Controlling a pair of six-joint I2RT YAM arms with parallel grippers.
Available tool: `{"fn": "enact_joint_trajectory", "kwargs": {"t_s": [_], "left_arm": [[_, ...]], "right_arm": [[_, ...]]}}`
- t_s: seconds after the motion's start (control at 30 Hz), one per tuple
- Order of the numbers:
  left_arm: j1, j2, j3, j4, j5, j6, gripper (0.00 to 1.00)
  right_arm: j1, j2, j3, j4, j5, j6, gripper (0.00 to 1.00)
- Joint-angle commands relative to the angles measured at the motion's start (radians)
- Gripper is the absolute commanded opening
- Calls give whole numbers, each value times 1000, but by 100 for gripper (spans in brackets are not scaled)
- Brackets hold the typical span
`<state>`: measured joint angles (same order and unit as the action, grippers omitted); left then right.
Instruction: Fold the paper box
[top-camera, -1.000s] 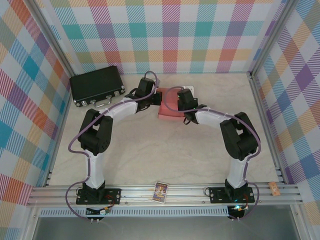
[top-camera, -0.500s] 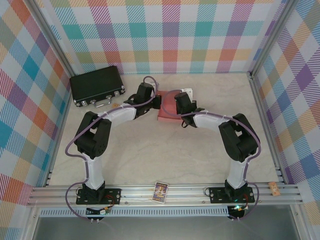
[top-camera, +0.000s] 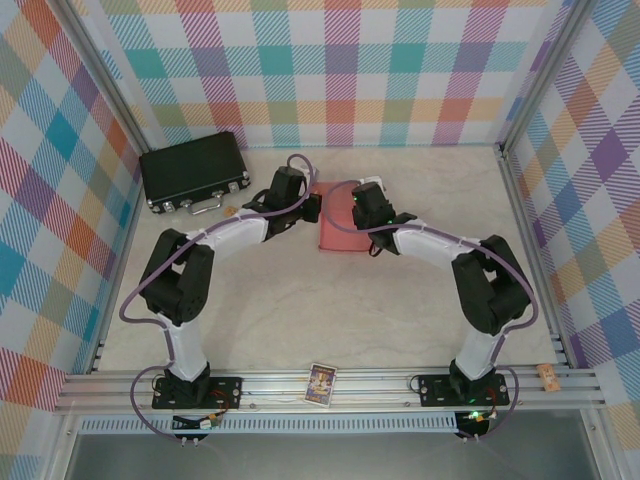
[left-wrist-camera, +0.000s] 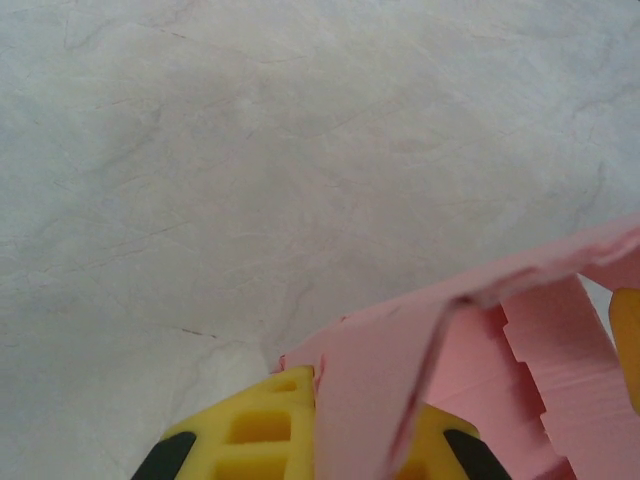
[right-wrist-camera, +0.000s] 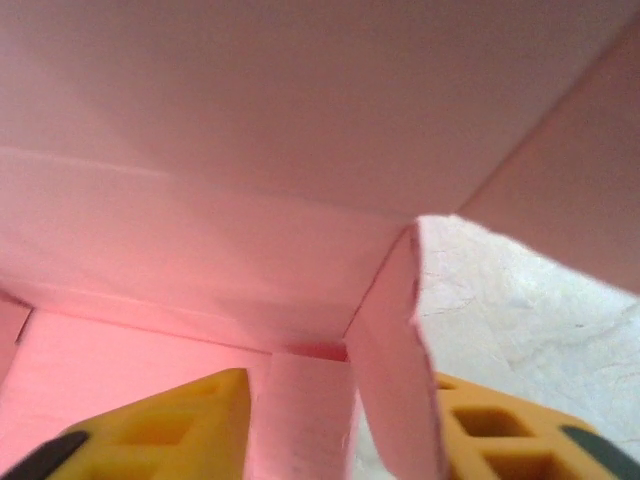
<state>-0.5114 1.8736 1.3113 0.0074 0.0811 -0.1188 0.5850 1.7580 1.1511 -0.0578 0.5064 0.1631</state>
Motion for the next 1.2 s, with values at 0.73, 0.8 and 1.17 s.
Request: {"fn": "enact_joint_trajectory", "kwargs": {"t_s": [0.73, 0.8, 1.17], "left_arm": [[-15, -112, -17, -325, 39, 77, 0], [-15, -106, -13, -316, 65, 106, 0], [-3, -92, 1, -294, 140, 162, 0]], "right_arm": [[-270, -310, -285, -85, -738, -46, 55], [-327, -270, -234, -116, -833, -102, 53], [-366, -42, -10, -347, -926, -330, 50]]}}
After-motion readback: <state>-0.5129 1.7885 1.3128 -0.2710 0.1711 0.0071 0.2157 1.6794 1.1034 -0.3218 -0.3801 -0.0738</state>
